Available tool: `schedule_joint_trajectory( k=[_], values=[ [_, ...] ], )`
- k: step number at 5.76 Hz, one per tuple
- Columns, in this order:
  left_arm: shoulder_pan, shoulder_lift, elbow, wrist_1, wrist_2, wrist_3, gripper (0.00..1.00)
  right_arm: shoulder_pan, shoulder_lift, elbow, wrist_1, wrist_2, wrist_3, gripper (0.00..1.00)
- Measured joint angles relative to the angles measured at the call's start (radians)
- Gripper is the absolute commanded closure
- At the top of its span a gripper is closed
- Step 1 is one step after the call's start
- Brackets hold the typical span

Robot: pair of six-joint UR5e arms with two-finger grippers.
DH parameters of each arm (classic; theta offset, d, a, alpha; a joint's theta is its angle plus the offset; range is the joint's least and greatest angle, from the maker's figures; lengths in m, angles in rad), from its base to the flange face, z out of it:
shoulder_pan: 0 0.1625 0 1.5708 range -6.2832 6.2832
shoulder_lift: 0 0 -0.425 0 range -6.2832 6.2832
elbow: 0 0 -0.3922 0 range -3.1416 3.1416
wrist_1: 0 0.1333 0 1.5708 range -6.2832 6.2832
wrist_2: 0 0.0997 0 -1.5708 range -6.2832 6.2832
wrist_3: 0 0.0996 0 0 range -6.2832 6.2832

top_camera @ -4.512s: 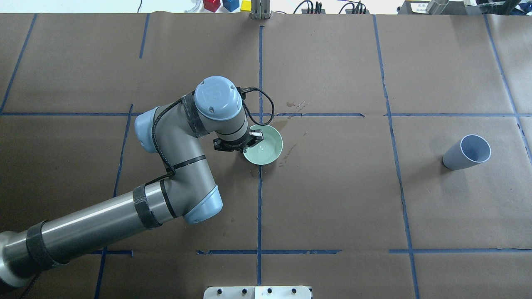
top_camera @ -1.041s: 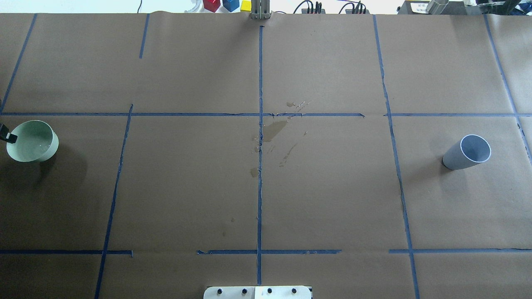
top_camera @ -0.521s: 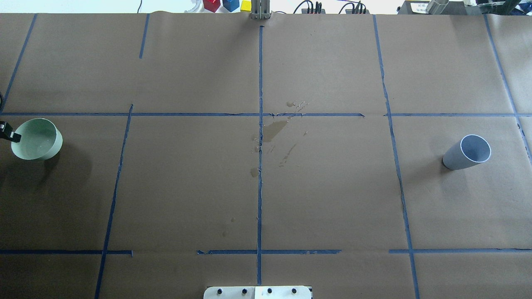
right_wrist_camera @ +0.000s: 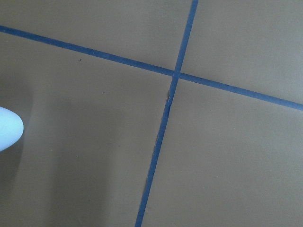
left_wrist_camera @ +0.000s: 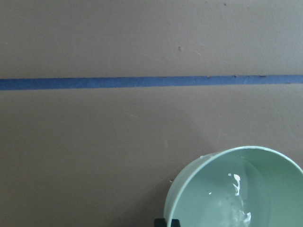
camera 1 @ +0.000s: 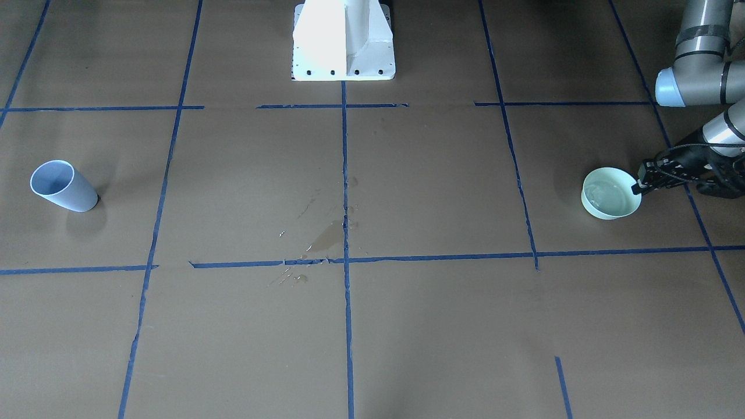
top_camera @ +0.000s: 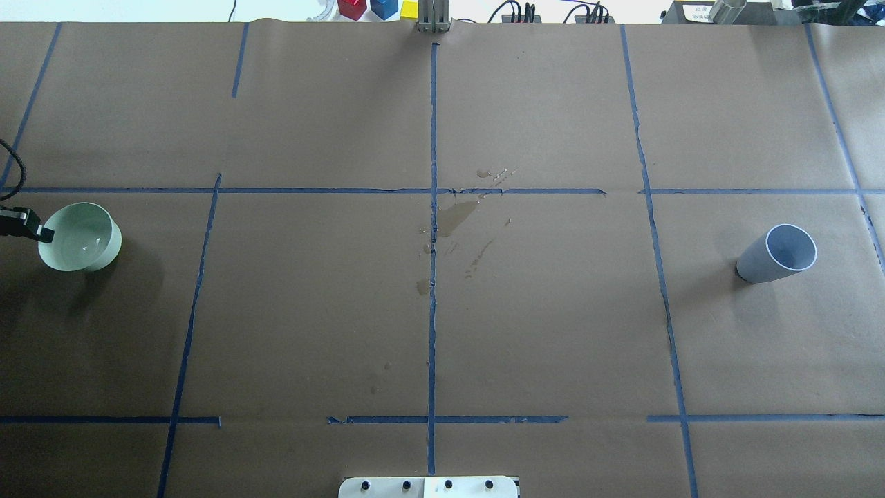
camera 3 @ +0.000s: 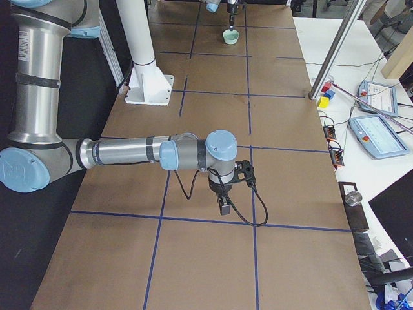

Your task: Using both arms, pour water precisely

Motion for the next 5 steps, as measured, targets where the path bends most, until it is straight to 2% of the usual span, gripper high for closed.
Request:
schedule_joint_trajectory(
  k=[1,3,5],
  values=[
    [0.011,-0.004,-0.001,-0.001,0.002,-0.002,0.13,0.000,0.000,0.000,0.000,0.001,-0.001,0.00],
    [0.011,-0.013,-0.040,0.010,-0.022,-0.013,0.10,0.000,0.000,0.001,0.000,0.002,-0.001,0.00],
    [-0.036,-0.006,-0.082,0.017,-0.030,-0.008,0.04,0.000,0.000,0.001,0.000,0.001,-0.001,0.00]
  ],
)
